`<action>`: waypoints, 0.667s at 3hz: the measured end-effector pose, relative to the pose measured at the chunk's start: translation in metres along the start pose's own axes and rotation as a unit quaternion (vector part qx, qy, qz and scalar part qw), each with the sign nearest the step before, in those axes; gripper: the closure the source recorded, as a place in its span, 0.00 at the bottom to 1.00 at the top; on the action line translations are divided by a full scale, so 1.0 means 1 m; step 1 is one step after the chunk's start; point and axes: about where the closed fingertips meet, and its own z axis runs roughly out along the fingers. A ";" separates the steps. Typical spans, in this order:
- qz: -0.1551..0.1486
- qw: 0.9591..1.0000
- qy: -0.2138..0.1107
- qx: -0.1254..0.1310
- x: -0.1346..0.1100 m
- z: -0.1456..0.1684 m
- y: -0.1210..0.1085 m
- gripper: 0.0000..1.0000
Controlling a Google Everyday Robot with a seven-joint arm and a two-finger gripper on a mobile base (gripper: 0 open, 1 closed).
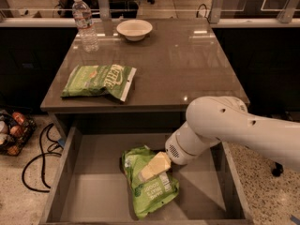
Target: Pick green jalapeno chip bag from top drawer and place on counter
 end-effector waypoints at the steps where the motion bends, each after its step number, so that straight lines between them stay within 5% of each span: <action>1: 0.012 0.999 -0.011 -0.028 -0.011 0.019 0.016 0.00; 2: 0.010 0.999 -0.029 -0.044 -0.012 0.040 0.029 0.00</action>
Offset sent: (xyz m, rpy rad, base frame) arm -0.0064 0.0695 -0.0499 0.1835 -0.0291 -0.0143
